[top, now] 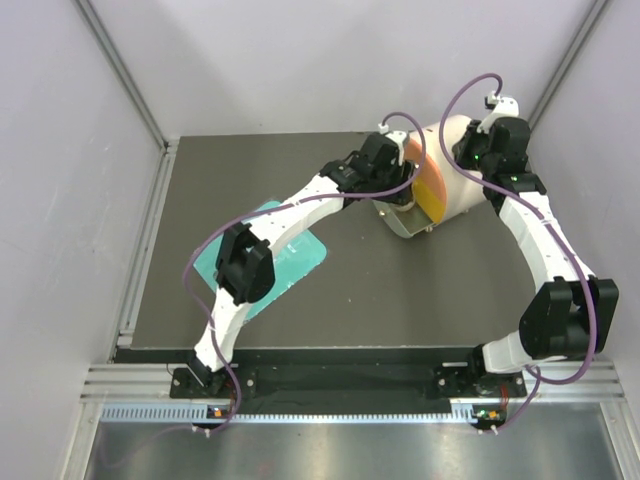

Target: Organize the makeup

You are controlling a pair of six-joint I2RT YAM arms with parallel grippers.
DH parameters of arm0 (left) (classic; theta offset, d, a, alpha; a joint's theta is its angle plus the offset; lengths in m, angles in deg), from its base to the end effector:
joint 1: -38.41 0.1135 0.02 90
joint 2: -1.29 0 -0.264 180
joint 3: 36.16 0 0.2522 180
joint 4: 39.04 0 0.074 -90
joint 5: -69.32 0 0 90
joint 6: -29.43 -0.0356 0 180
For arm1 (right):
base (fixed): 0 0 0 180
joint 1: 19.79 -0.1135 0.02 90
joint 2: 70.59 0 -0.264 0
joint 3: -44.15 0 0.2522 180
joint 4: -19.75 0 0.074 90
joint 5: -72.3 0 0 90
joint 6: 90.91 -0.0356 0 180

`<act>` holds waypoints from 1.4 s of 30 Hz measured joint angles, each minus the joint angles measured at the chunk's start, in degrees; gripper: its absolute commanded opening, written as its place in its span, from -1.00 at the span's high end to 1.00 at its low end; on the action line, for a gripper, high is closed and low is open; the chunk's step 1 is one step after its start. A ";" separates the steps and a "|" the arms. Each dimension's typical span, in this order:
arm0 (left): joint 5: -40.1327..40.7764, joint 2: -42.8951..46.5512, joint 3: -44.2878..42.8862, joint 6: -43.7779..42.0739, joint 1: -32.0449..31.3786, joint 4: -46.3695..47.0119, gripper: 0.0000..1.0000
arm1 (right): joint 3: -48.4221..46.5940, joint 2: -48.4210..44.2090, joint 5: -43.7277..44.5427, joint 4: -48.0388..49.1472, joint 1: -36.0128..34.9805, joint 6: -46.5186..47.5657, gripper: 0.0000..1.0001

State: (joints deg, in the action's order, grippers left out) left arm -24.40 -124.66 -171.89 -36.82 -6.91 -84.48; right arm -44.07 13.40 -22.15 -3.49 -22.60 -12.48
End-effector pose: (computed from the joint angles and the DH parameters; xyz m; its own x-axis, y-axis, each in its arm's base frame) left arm 0.3587 -0.3660 0.3062 -0.6759 0.1119 -0.7284 0.5183 0.7749 -0.3618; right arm 0.3468 0.0198 0.3590 -0.3432 0.1834 -0.9212 -0.0544 0.9752 0.2144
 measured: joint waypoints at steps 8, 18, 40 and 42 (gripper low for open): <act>-1.62 -3.04 0.04 1.57 -0.04 0.24 0.56 | 0.57 -0.46 -0.20 0.24 0.00 0.00 0.74; -2.05 -3.34 0.04 2.51 -0.52 0.46 0.24 | 0.57 -0.48 -0.22 0.20 0.00 0.00 0.73; -2.75 -3.34 0.04 2.47 -1.03 1.01 -0.43 | 0.57 -0.48 -0.39 0.13 0.00 0.02 0.73; -2.75 -3.34 0.04 2.49 -1.03 1.27 -0.43 | 0.57 -0.55 -0.44 0.09 0.00 0.00 0.73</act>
State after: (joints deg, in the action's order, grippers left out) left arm -27.16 -128.00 -171.85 -34.33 -7.94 -83.22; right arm -43.50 12.85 -22.59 -3.40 -22.60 -12.48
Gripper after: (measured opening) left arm 0.711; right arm 0.135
